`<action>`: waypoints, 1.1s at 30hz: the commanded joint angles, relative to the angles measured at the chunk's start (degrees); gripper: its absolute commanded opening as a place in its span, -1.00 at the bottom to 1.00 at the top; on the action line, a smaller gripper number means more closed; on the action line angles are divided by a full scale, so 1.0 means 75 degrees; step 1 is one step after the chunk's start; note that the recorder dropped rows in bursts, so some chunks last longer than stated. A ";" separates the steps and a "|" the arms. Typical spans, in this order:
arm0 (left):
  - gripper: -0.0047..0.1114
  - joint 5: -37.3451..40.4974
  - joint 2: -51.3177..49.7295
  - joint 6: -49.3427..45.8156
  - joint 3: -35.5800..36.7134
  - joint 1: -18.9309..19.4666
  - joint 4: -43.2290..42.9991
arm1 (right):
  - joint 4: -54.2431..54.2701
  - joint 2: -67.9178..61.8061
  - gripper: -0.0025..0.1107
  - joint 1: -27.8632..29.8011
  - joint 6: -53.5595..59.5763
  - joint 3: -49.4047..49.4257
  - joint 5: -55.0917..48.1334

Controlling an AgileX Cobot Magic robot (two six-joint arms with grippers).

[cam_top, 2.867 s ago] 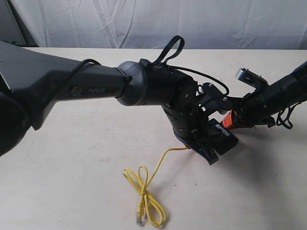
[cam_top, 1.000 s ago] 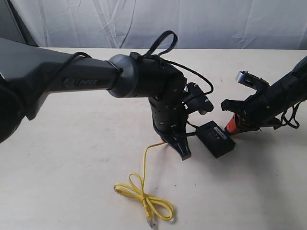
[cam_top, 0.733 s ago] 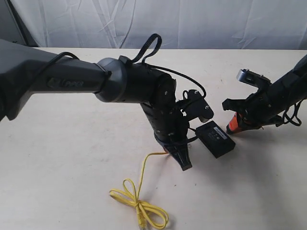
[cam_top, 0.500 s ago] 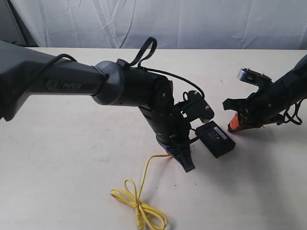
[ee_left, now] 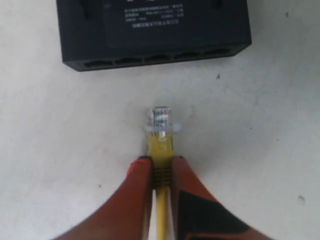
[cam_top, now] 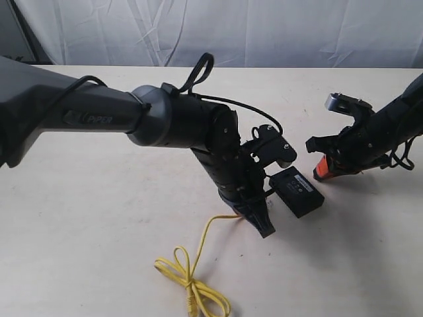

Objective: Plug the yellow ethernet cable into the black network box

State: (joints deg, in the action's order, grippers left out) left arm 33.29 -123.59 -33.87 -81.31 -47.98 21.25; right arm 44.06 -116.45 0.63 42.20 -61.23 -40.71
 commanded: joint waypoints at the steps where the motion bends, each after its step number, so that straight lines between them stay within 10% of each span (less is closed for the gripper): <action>1: -0.92 0.0000 -0.0014 -0.0002 0.0049 -0.0034 0.0160 | 0.0020 -0.0151 -0.97 -0.0011 0.0113 0.0045 0.0018; 33: -0.92 -0.0142 -0.0014 -0.0112 -0.0331 -0.0034 0.0624 | 0.0689 -0.0190 -0.97 -0.0011 0.0579 0.0045 -0.0603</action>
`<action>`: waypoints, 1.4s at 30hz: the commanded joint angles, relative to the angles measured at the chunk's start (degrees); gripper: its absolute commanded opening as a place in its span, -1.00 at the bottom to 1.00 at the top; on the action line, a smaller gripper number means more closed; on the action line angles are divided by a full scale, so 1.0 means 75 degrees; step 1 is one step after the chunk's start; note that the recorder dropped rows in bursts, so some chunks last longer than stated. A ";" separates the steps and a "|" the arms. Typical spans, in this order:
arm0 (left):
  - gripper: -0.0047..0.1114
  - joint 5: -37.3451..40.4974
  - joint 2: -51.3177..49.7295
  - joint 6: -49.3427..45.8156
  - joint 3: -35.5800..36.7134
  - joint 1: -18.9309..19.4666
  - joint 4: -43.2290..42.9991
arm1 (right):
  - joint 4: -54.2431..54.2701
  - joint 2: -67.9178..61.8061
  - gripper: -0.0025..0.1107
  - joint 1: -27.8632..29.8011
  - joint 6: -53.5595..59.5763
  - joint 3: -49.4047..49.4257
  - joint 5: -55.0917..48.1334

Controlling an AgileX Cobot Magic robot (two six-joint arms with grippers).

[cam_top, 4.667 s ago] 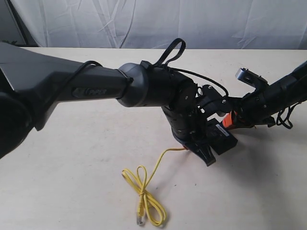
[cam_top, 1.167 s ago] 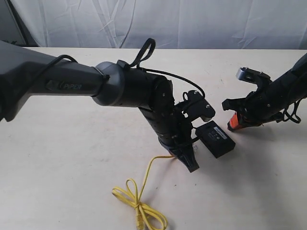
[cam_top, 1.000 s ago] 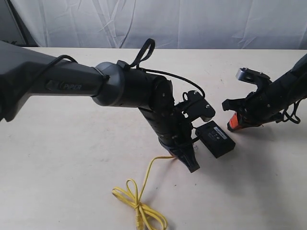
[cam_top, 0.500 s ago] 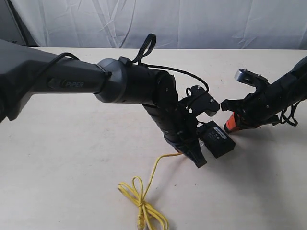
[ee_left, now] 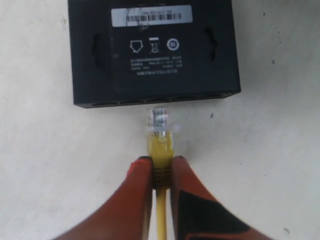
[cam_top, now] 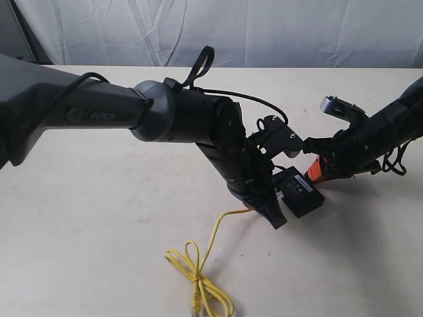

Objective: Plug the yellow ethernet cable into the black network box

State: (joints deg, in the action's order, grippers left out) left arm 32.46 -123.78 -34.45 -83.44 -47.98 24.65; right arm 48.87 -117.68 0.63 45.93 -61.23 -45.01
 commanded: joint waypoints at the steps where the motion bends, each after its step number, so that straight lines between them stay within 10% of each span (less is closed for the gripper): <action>1: -0.92 -0.0031 0.0012 -0.0035 -0.0046 -0.0034 0.0206 | 0.0068 -0.0025 -0.97 -0.0011 0.0082 0.0045 -0.0029; 42: -0.92 -0.0298 -0.0156 -0.0075 -0.0271 -0.0034 0.0203 | 0.0118 -0.0025 -0.97 -0.0011 0.0111 0.0045 -0.0029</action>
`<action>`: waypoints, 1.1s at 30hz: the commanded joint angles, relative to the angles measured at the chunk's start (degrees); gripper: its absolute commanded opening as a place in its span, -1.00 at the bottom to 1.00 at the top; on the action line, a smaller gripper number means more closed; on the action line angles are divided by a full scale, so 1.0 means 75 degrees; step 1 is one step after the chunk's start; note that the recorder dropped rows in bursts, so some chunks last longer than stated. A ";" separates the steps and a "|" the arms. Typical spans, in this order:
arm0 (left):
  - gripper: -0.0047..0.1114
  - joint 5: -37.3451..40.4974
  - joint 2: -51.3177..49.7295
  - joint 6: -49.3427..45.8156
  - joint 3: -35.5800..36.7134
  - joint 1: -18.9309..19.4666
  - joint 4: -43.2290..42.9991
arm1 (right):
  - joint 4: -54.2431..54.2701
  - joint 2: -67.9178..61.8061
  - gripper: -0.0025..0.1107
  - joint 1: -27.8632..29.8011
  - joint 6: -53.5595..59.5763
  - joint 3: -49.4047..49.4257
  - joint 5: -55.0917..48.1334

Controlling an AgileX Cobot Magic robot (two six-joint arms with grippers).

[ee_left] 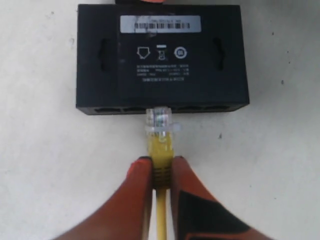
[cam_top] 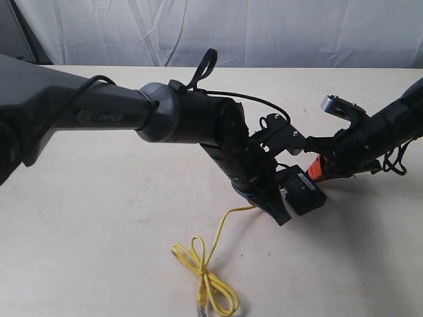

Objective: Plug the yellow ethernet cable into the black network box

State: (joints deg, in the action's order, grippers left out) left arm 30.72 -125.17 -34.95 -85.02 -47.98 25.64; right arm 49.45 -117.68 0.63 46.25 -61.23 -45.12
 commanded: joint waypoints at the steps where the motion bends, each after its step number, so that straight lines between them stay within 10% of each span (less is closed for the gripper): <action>1: -0.92 -0.0066 0.0029 -0.0008 -0.0061 -0.0034 0.0070 | 0.0040 -0.0025 -0.97 -0.0011 0.0068 0.0045 -0.0015; 33: -0.92 0.0231 -0.0191 0.0424 -0.0434 -0.0005 -0.0263 | 0.0474 -0.0025 -0.97 -0.0011 0.0433 0.0045 -0.0275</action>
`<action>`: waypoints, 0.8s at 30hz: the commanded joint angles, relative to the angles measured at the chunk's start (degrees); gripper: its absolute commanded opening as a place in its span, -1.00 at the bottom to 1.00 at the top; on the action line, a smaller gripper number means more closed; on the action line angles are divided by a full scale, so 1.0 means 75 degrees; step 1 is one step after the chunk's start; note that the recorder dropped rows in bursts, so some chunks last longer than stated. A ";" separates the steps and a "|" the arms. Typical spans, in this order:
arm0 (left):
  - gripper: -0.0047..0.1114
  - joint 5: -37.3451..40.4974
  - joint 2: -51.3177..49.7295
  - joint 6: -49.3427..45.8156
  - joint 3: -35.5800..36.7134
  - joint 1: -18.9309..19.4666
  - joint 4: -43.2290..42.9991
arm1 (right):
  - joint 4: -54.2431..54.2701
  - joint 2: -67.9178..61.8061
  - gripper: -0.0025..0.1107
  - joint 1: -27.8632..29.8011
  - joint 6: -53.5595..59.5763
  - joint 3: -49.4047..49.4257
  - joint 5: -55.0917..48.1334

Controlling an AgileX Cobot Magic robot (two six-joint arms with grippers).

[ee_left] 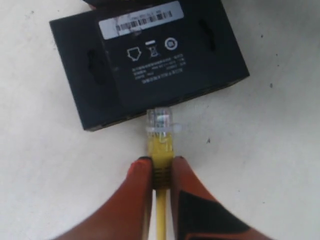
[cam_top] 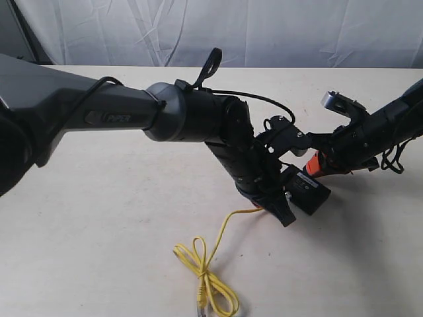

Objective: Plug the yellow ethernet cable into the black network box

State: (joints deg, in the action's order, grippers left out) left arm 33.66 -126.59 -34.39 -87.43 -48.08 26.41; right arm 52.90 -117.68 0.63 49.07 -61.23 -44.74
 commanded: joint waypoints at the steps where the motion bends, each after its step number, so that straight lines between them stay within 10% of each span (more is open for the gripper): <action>1: -0.92 -0.0123 -0.0001 0.0509 -0.0112 0.0041 -0.0552 | 0.0014 -0.0025 -0.97 -0.0011 0.0058 0.0045 -0.0326; 24: -0.92 -0.0322 -0.0001 0.0537 -0.0112 0.0077 -0.0563 | 0.0538 -0.0025 -0.97 -0.0011 0.0261 0.0045 -0.0985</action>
State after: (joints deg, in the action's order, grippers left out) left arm 34.70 -126.59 -30.22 -87.76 -47.45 19.72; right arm 56.14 -117.68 0.74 50.59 -61.23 -47.29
